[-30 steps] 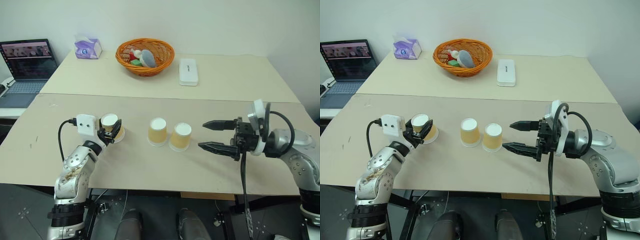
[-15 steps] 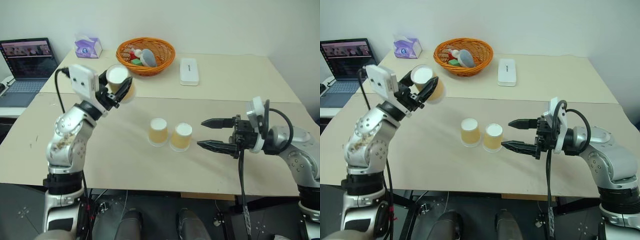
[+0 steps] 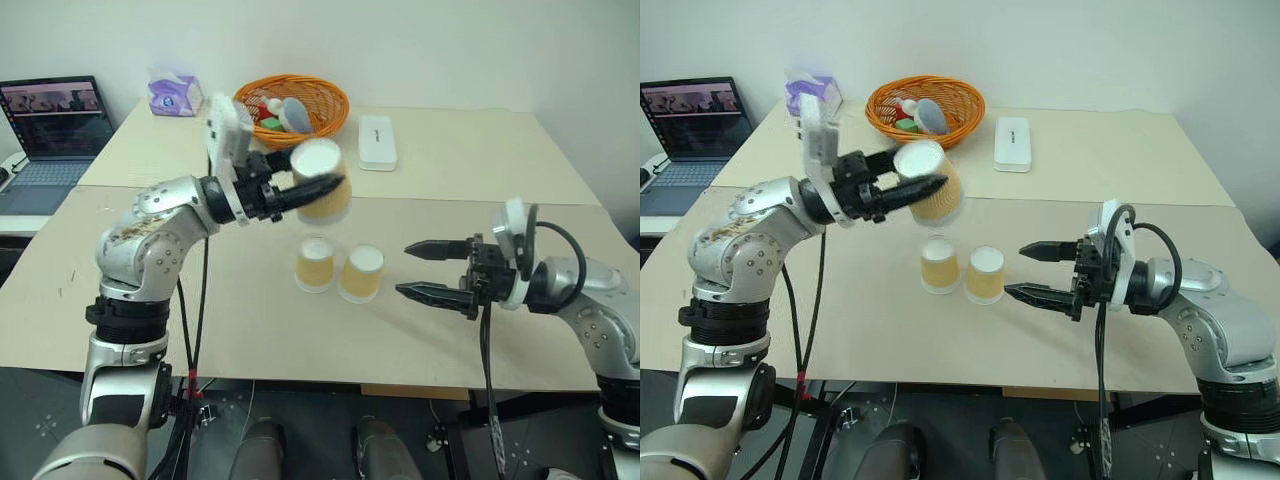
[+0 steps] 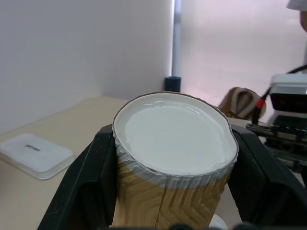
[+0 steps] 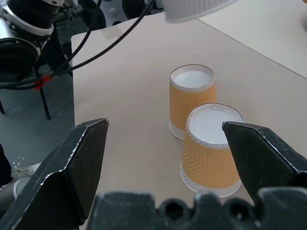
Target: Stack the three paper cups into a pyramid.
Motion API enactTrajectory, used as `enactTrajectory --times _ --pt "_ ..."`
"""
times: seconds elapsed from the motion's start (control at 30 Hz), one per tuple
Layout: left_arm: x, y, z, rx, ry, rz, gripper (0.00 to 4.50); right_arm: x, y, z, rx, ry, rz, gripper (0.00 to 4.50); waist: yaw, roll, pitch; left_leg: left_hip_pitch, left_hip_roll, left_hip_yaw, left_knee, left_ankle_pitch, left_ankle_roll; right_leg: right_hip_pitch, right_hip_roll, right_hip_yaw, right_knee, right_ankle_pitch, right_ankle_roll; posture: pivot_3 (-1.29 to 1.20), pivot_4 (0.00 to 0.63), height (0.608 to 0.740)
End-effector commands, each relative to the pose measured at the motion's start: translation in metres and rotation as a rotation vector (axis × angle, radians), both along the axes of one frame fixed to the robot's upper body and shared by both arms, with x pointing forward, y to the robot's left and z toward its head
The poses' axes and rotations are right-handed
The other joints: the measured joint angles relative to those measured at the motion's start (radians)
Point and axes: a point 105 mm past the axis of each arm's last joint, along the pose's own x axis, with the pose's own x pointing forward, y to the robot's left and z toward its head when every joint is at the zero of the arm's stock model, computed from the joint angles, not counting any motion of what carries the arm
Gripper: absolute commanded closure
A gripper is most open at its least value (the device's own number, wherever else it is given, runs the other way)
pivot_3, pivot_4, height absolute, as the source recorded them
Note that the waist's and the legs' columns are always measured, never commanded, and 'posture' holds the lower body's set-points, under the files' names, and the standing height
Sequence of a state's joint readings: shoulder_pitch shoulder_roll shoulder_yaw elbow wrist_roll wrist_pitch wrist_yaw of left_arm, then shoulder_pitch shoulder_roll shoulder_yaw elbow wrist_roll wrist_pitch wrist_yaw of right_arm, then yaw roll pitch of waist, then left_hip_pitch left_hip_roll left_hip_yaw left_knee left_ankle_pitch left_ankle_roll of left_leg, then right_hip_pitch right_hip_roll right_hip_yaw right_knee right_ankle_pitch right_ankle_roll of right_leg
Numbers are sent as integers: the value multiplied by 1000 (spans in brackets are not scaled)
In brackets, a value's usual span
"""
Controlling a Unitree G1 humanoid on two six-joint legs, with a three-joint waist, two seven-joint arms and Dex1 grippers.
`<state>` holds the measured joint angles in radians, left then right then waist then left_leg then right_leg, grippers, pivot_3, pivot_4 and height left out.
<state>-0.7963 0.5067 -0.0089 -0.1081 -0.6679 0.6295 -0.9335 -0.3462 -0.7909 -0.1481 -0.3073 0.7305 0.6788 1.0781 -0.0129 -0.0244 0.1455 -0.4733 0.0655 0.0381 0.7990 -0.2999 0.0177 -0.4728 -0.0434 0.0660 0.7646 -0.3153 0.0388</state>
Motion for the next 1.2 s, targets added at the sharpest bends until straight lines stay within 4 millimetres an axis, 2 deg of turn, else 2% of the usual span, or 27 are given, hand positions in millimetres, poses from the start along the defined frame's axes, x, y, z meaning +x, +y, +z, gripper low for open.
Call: enactTrajectory --times 0.03,0.23,0.53,1.2 --pt "-7 -14 -4 51 -26 -94 1924 -5 -1 14 7 -73 0 0 0 0 0 0 0 0 0 0 0 0 0 0 0 0 0 0 150 666" --pt "1 -20 -17 73 19 -112 1924 -7 -1 14 9 -68 -6 0 0 0 0 0 0 0 0 0 0 0 0 0 0 0 0 0 150 666" --pt "19 -18 -15 41 58 -76 1924 -14 -4 14 6 -59 -2 0 0 0 0 0 0 0 0 0 0 0 0 0 0 0 0 0 150 666" --pt "19 -20 -20 34 96 -103 1924 -9 -17 14 8 -55 -77 0 0 0 0 0 0 0 0 0 0 0 0 0 0 0 0 0 150 666"
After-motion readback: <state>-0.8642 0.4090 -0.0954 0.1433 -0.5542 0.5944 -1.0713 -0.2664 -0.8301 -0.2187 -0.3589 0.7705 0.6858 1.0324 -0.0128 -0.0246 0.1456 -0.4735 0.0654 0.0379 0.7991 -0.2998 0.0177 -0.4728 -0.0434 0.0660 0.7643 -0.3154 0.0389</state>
